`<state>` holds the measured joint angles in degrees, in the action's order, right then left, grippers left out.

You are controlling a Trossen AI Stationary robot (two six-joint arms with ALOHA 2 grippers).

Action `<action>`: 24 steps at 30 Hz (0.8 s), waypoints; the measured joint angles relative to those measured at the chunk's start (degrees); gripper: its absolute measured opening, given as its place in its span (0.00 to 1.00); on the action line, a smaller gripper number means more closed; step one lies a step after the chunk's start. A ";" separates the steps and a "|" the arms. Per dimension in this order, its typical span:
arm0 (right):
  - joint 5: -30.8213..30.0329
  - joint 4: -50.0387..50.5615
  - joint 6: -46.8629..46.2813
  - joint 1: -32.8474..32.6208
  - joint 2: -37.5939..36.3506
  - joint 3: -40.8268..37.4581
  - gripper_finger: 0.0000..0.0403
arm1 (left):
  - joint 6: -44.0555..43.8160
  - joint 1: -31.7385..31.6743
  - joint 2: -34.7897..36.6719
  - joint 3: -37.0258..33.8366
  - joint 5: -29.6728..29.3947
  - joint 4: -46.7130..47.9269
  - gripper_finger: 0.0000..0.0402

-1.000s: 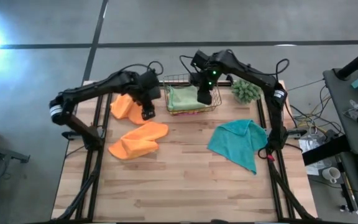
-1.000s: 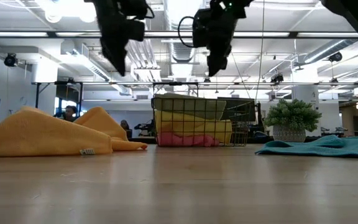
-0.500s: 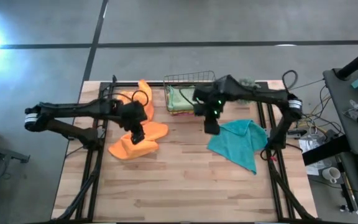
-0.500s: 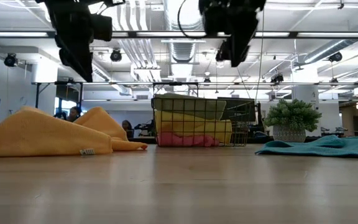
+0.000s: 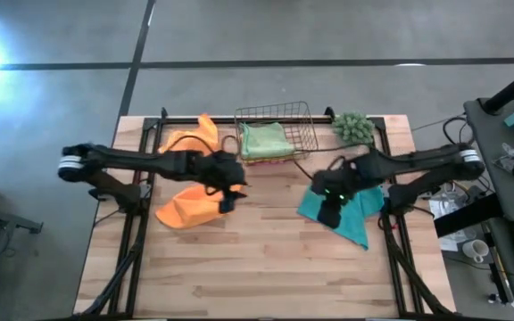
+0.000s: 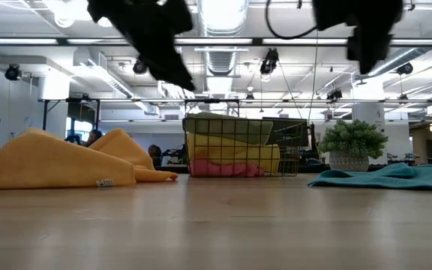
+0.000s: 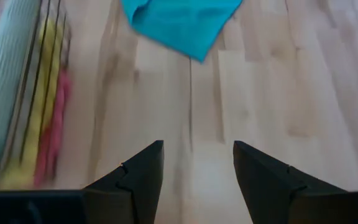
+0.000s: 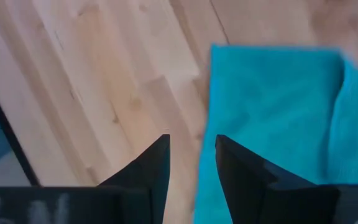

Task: Fold microfiber towels
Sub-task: Fold the blue microfiber cloth

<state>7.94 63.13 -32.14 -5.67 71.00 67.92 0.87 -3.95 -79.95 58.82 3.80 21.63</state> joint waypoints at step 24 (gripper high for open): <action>-15.67 -0.28 -35.89 -26.48 -7.93 -16.08 0.29 | 20.72 0.71 -33.30 25.98 0.31 -10.51 0.44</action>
<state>-7.73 62.85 -68.04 -32.15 63.07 51.84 21.59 -3.23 -113.25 84.80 4.11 11.12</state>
